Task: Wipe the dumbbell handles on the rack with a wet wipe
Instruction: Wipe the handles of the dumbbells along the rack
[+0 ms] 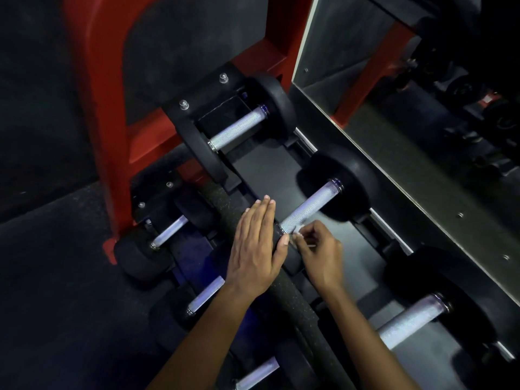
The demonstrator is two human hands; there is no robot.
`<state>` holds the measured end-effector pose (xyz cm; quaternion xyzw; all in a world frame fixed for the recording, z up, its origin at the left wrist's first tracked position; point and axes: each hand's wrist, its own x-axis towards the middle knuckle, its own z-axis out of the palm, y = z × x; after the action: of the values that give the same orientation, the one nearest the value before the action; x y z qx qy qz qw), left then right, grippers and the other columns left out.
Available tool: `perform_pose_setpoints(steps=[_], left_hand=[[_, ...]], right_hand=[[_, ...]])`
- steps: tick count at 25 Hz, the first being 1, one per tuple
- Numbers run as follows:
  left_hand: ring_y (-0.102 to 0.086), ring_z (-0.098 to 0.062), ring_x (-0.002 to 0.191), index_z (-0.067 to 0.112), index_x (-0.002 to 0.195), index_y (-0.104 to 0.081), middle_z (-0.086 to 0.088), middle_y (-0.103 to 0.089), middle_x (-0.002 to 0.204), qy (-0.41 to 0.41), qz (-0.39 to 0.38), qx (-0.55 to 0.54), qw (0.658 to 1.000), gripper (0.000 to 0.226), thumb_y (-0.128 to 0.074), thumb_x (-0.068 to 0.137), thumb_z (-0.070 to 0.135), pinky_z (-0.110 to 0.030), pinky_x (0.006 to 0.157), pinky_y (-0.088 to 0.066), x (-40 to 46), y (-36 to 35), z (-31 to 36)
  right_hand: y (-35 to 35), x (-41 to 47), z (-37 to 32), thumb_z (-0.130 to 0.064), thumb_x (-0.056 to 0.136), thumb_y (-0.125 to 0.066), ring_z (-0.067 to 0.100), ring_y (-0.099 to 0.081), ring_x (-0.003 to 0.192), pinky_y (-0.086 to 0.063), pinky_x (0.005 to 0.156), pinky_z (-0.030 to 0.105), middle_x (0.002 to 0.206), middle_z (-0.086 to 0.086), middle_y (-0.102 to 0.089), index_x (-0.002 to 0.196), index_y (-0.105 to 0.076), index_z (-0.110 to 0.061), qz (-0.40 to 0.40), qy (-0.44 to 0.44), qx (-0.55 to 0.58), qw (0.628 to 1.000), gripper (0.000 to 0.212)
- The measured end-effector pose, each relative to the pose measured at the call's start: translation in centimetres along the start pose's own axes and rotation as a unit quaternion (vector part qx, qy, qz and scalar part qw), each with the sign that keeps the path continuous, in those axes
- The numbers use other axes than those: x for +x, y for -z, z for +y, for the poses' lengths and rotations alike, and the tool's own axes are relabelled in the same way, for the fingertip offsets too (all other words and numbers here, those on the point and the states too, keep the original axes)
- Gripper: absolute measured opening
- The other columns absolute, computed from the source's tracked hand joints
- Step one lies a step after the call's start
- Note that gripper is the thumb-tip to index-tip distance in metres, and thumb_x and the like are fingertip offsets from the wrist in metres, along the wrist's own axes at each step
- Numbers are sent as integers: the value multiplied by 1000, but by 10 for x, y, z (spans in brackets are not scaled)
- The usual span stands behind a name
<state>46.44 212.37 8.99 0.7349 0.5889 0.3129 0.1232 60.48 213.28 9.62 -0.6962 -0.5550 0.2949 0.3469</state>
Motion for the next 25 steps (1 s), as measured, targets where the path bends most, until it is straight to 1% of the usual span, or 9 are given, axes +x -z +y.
perform_pose_setpoints(steps=[3, 6, 9, 11, 13, 15, 18, 21, 25], left_hand=[[-28, -23, 140, -2, 142, -34, -15, -33, 150, 0, -1, 5, 1000, 62, -18, 102, 43, -42, 114, -25, 0, 0, -1], [-27, -23, 141, -1, 143, -31, -14, -31, 151, -1, -12, 2, 1000, 62, -19, 102, 43, -44, 114, -25, -1, 0, -2], [-26, -23, 142, -1, 144, -30, -14, -30, 152, -2, -19, -1, 1000, 62, -19, 102, 43, -45, 114, -25, 0, 0, -2], [-26, -23, 142, 0, 144, -30, -13, -31, 152, -3, -19, -1, 1000, 61, -19, 102, 42, -44, 115, -24, 0, -1, -3], [-26, -24, 142, 0, 144, -30, -13, -31, 152, -6, -20, -4, 1000, 61, -20, 102, 42, -45, 115, -24, 0, 0, -4], [-26, -24, 142, 0, 144, -30, -13, -31, 152, -10, -26, -4, 1000, 60, -21, 101, 41, -45, 115, -24, 0, 0, -5], [-26, -24, 141, 0, 145, -29, -13, -31, 152, -10, -41, 3, 999, 62, -19, 101, 43, -44, 115, -24, 0, 2, -4], [-27, -24, 141, 0, 145, -29, -13, -31, 152, -9, -51, 10, 999, 63, -17, 101, 45, -43, 115, -23, 0, 4, -4], [-28, -25, 141, -1, 144, -29, -14, -32, 151, -14, -57, 29, 998, 64, -17, 101, 45, -41, 116, -22, 1, 6, -4]], right_hand=[[6, 2, 3, -7, 80, -72, 4, -60, 64, -49, 62, 17, 68, -7, -63, 73, -58, -15, -47, 11, -1, 999, 18], [11, 22, 4, -3, 83, -66, 13, -59, 66, -50, 62, 27, 74, 0, -61, 78, -53, -21, 80, -68, 107, 989, 23], [9, 56, -4, 8, 88, -48, 13, -56, 67, -47, 52, 20, 78, 3, -58, 85, -53, -17, 170, -209, 343, 900, 26], [8, 71, -12, 8, 86, -40, 14, -57, 71, -46, 53, 19, 79, 5, -59, 83, -56, -11, 170, -281, 476, 816, 26], [7, 72, -17, -3, 88, -36, 17, -59, 73, -44, 58, 24, 80, 7, -64, 83, -57, -10, 130, -329, 519, 778, 23], [2, 66, -20, -19, 91, -32, 19, -59, 72, -43, 68, 28, 75, 7, -67, 83, -57, -11, 70, -346, 532, 770, 28], [-9, 59, -22, -32, 89, -30, 26, -63, 77, -41, 92, 40, 83, 14, -68, 94, -62, -3, 22, -339, 580, 740, 44], [-17, 46, -23, -37, 79, -38, 29, -62, 77, -44, 84, 38, 83, 16, -68, 94, -64, 1, -9, -330, 577, 747, 48], [-10, 35, -23, -38, 91, -32, 20, -63, 69, -47, 67, 32, 70, 7, -67, 92, -60, -4, -54, -336, 520, 784, 44]])
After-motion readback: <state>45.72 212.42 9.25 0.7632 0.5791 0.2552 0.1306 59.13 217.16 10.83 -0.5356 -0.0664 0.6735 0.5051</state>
